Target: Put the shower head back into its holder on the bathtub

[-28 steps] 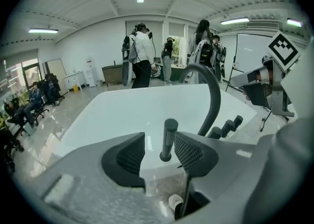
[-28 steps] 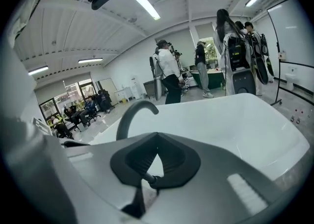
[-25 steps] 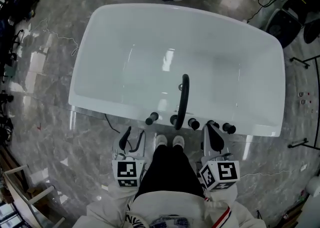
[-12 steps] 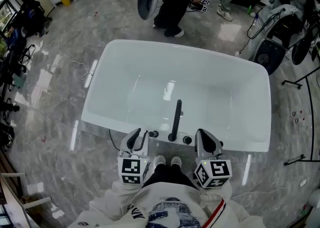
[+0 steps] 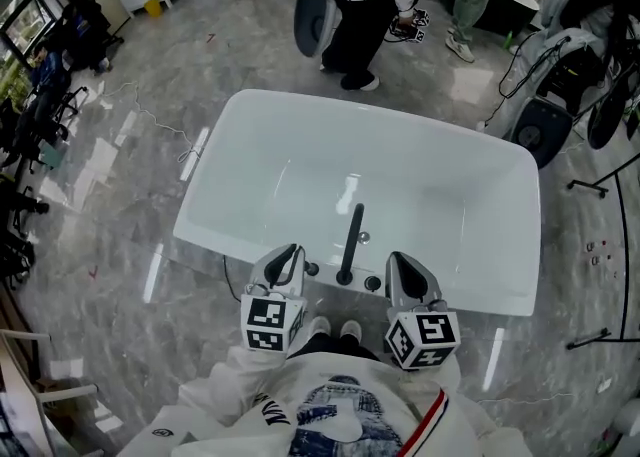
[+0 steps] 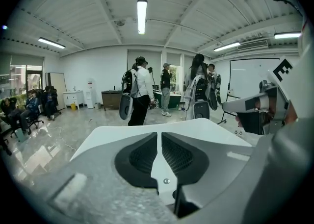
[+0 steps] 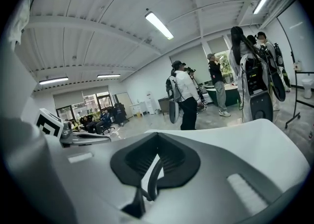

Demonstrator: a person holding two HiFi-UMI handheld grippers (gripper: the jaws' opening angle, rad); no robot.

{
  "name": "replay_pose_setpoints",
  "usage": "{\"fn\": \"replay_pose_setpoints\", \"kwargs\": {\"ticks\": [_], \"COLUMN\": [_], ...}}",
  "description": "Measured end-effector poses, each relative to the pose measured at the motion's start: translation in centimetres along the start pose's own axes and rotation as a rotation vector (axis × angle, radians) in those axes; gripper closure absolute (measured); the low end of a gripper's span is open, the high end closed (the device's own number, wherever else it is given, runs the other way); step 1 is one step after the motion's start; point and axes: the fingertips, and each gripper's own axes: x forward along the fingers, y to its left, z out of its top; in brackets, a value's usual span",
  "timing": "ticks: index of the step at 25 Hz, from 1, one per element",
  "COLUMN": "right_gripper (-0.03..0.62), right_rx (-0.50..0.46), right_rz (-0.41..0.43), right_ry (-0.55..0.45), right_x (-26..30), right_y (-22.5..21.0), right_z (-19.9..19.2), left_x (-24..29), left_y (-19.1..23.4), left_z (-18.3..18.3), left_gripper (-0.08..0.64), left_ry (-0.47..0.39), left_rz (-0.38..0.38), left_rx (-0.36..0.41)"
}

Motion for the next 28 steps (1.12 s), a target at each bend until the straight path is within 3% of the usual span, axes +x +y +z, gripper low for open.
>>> {"fn": "replay_pose_setpoints", "kwargs": {"ticks": [3, 15, 28], "right_gripper": [0.587, 0.588, 0.588], "right_rx": [0.002, 0.016, -0.004], "right_rz": [0.029, 0.066, 0.032], "right_ry": [0.003, 0.019, 0.006], "right_x": [-0.3, -0.5, -3.6], "right_y": [0.1, -1.2, 3.5], "right_z": [-0.1, -0.8, -2.1], "left_x": [0.0, -0.3, -5.5], "left_y": [-0.8, -2.9, -1.3], "left_z": [0.2, -0.2, -1.4], "left_gripper": [0.558, 0.558, 0.558], "left_ry": [-0.003, 0.007, -0.024], "left_rz": [0.009, 0.003, -0.034], "left_rx": [-0.001, -0.01, -0.016]}}
